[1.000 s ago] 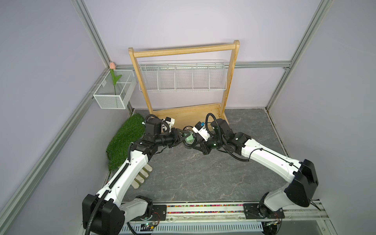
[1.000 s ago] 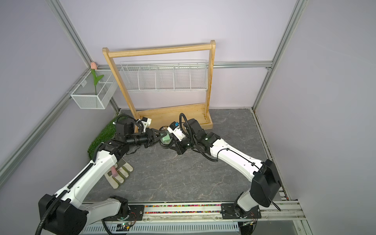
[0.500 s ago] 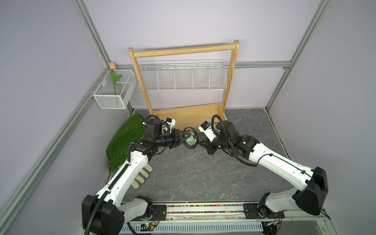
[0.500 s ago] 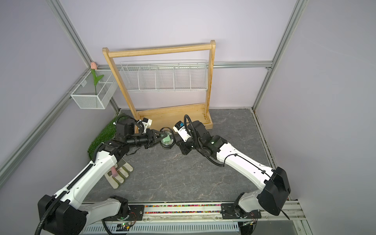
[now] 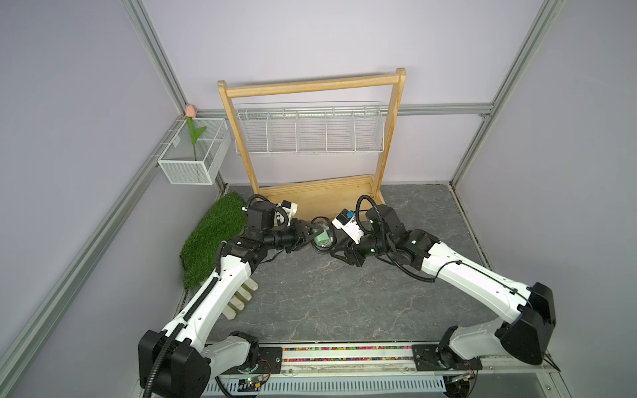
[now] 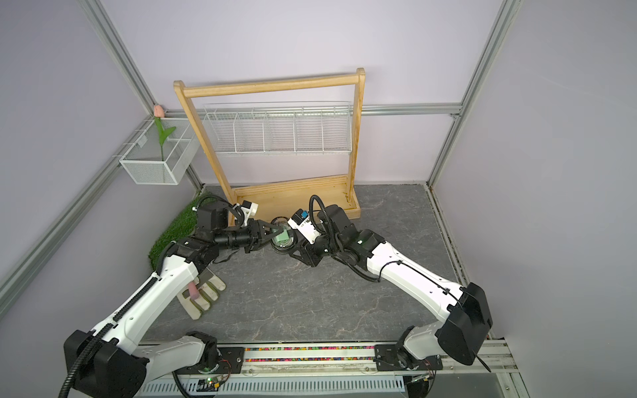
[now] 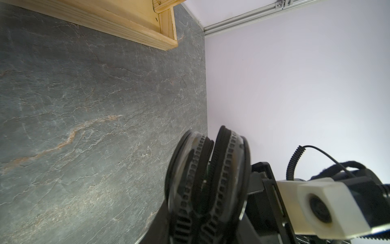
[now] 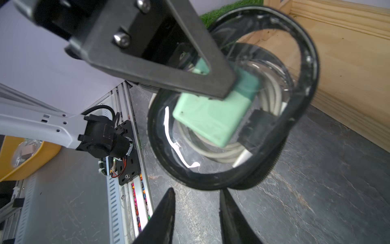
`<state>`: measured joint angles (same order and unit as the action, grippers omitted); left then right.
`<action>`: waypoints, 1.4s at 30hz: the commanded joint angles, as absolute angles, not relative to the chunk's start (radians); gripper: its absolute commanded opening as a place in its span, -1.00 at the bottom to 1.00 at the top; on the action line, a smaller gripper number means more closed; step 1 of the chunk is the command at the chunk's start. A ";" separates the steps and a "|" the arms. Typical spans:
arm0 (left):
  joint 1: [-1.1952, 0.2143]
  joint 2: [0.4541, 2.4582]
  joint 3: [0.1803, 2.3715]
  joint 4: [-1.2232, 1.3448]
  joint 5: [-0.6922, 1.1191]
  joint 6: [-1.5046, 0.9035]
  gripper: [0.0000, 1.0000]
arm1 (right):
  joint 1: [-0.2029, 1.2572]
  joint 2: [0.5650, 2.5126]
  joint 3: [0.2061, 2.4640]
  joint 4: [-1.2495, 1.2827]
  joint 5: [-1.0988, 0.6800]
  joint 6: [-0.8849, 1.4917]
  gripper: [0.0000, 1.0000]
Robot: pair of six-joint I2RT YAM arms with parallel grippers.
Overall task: Pack away charging kits
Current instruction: Zip the zipper on the storage bag.
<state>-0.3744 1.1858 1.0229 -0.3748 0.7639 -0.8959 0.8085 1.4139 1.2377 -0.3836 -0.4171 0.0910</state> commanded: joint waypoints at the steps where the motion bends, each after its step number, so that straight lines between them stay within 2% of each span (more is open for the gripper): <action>1: -0.380 1.183 1.068 -0.367 0.788 -0.896 -1.00 | 0.812 1.422 1.223 -0.329 -0.492 0.111 -0.13; 3: -0.380 1.181 1.068 -0.368 0.792 -0.896 -1.00 | 0.813 1.440 1.234 -0.325 -0.492 0.114 -0.04; 11: -0.379 1.175 1.075 -0.369 0.795 -0.899 -1.00 | 0.814 1.483 1.263 -0.313 -0.458 0.115 -0.04; 23: -0.380 1.180 1.083 -0.369 0.793 -0.902 -1.00 | 0.813 1.496 1.275 -0.256 -0.460 0.147 -0.59; 30: -0.379 1.189 1.095 -0.370 0.786 -0.903 -1.00 | 0.815 1.493 1.267 -0.235 -0.468 0.163 -0.81; 33: -0.379 1.189 1.100 -0.372 0.784 -0.904 -1.00 | 0.815 1.485 1.258 -0.234 -0.457 0.166 -0.87; 42: -0.371 1.186 1.101 -0.385 0.785 -0.899 -1.00 | 0.816 1.404 1.199 -0.255 -0.321 0.140 -0.87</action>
<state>-0.3714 1.1866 1.0607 -0.3836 0.7486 -0.8959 0.8101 1.4448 1.2213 -0.2749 -0.3931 0.1627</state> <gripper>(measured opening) 0.319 0.067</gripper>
